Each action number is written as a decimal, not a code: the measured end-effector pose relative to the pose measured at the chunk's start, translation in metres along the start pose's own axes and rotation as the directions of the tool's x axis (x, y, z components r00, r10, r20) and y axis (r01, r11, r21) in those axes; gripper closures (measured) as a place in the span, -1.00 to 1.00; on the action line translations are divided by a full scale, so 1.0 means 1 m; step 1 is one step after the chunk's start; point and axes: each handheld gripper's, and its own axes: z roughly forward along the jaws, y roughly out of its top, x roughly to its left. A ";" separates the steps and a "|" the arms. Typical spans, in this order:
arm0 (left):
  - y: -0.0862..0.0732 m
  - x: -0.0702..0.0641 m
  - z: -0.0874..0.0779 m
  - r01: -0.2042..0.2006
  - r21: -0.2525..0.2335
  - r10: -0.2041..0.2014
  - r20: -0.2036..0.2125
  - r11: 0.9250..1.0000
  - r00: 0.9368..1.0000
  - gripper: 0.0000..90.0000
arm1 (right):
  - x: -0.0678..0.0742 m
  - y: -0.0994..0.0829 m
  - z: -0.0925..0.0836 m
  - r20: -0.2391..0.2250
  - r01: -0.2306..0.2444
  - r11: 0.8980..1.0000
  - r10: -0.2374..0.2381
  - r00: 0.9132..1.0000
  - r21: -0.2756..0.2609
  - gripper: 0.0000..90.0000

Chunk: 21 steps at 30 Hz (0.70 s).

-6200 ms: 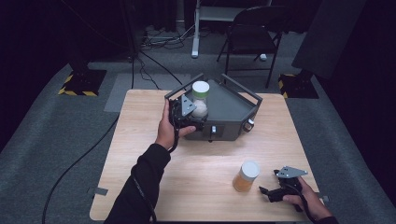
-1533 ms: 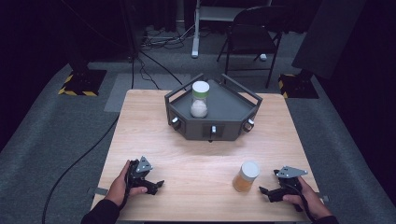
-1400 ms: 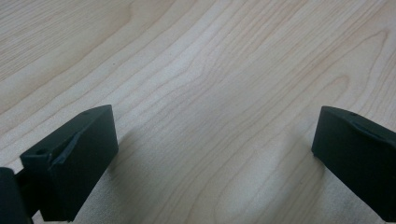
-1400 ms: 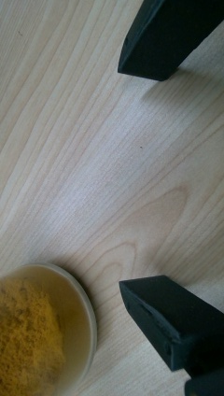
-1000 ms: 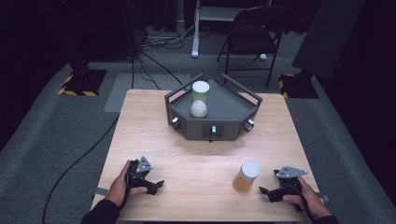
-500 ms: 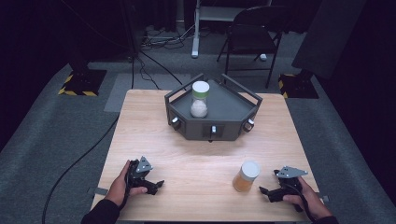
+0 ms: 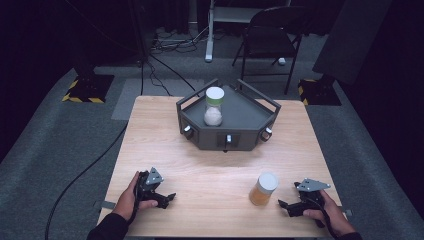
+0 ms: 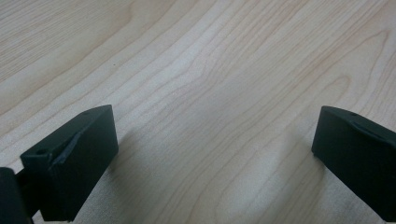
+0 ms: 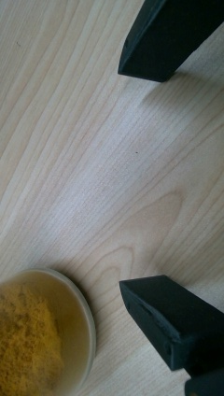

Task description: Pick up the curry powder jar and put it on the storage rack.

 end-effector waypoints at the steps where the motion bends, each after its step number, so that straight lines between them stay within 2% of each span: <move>1: 0.000 0.000 0.000 -0.001 0.000 0.001 0.001 1.000 1.000 -0.99 | 0.002 0.001 -0.001 0.009 0.009 1.000 -0.009 1.000 0.001 -0.98; 4: 0.000 0.000 0.000 -0.001 0.000 0.001 0.001 1.000 1.000 -0.99 | 0.002 0.000 -0.002 0.012 0.012 1.000 -0.011 1.000 -0.006 -0.97; 5: 0.000 0.000 0.000 -0.001 0.000 0.001 0.001 1.000 1.000 -0.99 | 0.001 -0.002 -0.005 -0.002 0.000 1.000 0.000 1.000 -0.026 -0.97; 10: 0.000 0.000 0.000 -0.001 0.000 0.001 0.001 1.000 1.000 -0.99 | 0.003 -0.002 -0.011 -0.022 0.010 0.997 -0.012 1.000 -0.072 -0.97; 18: 0.000 0.000 0.000 -0.001 0.001 0.001 0.001 1.000 1.000 -0.99 | 0.008 -0.003 -0.021 -0.059 0.016 0.987 -0.026 0.998 -0.161 -0.97; 21: 0.000 0.000 0.000 -0.001 0.001 0.001 0.001 1.000 1.000 -0.99 | 0.010 -0.001 -0.023 -0.065 0.023 0.984 -0.035 0.997 -0.179 -0.97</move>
